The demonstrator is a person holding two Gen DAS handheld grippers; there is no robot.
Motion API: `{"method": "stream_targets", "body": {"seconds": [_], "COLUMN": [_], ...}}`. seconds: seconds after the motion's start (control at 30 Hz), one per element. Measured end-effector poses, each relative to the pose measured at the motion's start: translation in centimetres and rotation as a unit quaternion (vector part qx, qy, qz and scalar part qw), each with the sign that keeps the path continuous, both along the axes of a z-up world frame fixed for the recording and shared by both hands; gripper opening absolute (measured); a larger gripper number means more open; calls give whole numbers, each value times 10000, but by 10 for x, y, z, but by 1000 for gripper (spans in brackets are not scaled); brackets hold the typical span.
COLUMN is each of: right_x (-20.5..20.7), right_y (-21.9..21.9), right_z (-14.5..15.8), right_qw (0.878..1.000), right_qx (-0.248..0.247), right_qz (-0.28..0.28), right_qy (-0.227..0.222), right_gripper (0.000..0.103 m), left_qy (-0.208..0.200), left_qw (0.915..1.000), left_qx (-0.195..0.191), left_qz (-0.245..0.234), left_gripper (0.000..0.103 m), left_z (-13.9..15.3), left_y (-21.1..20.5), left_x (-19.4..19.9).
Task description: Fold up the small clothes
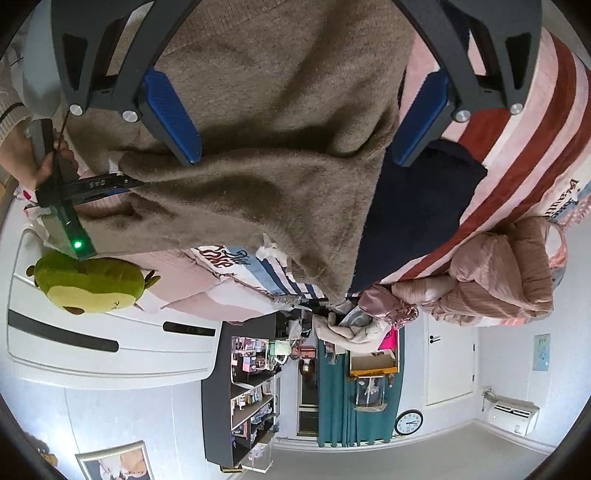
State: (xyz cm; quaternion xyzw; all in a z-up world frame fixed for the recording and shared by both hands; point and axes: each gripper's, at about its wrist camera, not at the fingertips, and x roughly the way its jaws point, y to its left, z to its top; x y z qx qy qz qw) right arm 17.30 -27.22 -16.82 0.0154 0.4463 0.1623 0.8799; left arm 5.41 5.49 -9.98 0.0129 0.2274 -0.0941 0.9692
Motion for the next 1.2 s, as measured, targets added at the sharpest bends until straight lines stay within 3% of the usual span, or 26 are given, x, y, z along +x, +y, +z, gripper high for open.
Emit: {"method": "stream_targets", "body": {"seconds": [0.07, 0.13, 0.17, 0.23, 0.43, 0.53, 0.6, 0.67, 0.77, 0.9, 0.93, 1.03, 1.13, 1.2], "right_x": [-4, -9, -12, -24, -53, -62, -58, -57, -63, -58, -55, -41, -21, -2], "right_y": [-11, -11, -9, -5, -17, -24, -19, -12, -6, 11, 22, 71, 110, 124], "right_z": [1, -6, -9, -9, 18, 17, 1, -10, 7, 50, 58, 74, 58, 33], "right_qw": [9984, 9948, 9949, 9959, 9787, 9727, 9790, 9898, 9960, 9945, 9926, 9832, 9822, 9889], "right_qx": [547, 905, 857, 749, 1964, 2201, 1835, 1151, 788, 900, 973, 1119, 921, 556], "right_qz": [95, 347, 422, 493, 555, 533, 382, 115, 113, 376, 535, 1252, 1582, 1366], "right_qy": [59, 311, 319, 132, 211, 510, 800, 836, 399, -385, -501, -712, -419, -161], "right_gripper": [62, 60, 37, 9, 7, 9, 15, 36, 42, 44, 42, 4, 4, 4], "left_qy": [11, 19, 19, 16, -50, -79, -93, -61, -14, -31, -39, -117, -140, -103], "left_qw": [10000, 10000, 10000, 9999, 9998, 9998, 9998, 9998, 9995, 9998, 9998, 9994, 9995, 9998], "left_qx": [10, 8, 9, 12, 103, 100, 29, -77, -185, -113, -131, -255, -239, -172], "left_qz": [-24, -58, -74, -115, -163, -153, -169, -185, -257, -140, -124, -212, -176, -30], "left_gripper": [102, 102, 102, 102, 102, 102, 102, 102, 102, 102, 102, 102, 102, 102], "left_z": [0, 0, 0, 0, 4, 6, 6, 5, 5, 3, 4, 7, 7, 4], "left_y": [-2, -4, -6, -9, -9, -6, -5, -5, -2, 1, 0, 0, 6, 14], "left_x": [3, 6, 7, 8, 2, 1, 2, 3, 1, 3, 5, 3, 0, 0]}}
